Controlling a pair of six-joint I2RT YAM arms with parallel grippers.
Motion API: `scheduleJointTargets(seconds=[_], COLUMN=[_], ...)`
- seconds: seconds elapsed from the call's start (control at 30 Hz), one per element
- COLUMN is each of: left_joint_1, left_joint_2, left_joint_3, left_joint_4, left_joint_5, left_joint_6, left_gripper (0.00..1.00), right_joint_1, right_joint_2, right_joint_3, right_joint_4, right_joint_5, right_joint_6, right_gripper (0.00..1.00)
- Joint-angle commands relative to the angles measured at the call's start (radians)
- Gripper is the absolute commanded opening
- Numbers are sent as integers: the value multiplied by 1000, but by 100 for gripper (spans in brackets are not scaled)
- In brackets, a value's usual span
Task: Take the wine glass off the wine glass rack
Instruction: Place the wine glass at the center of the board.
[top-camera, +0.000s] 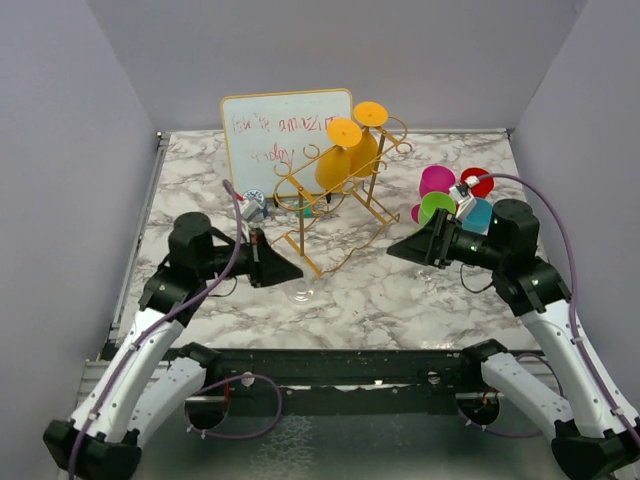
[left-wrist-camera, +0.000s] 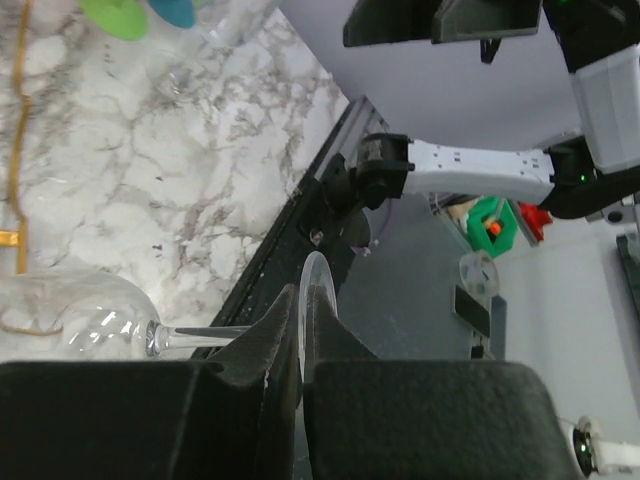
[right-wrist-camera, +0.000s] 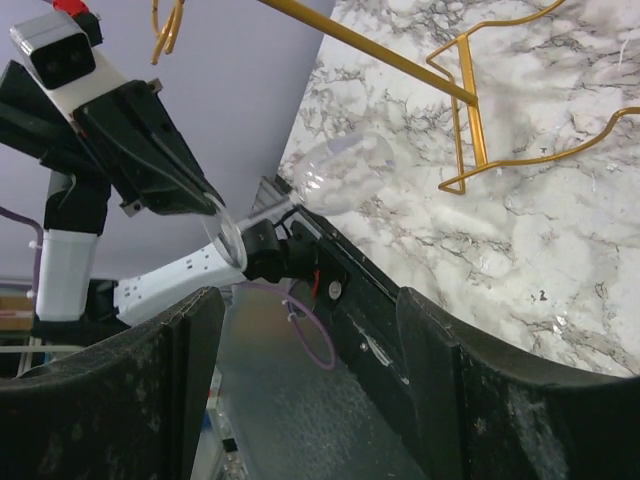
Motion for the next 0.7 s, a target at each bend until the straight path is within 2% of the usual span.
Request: scheduleJointTargets(seconds=[0.0, 0.07, 0.23, 0.5, 0.67], left_joint_1=[-311, -396, -522, -594, -605], left_joint_2=[76, 114, 181, 210, 227], left_joint_3=[48, 79, 78, 73, 71], left_joint_4=[158, 165, 256, 364, 401], left_joint_5=[-262, -342, -450, -553, -574], left_joint_6=[-19, -3, -29, -66, -92], left_gripper=[0, 0, 0, 0, 0], right_joint_1=[1, 2, 3, 24, 85], right_joint_2=[-1, 0, -19, -25, 2], right_joint_3=[-12, -16, -57, -87, -82], right_joint_4=[-7, -12, 54, 84, 111], right_joint_5=[-21, -32, -87, -194, -212], right_joint_6=[17, 19, 81, 82, 92], right_gripper=[75, 75, 75, 74, 71])
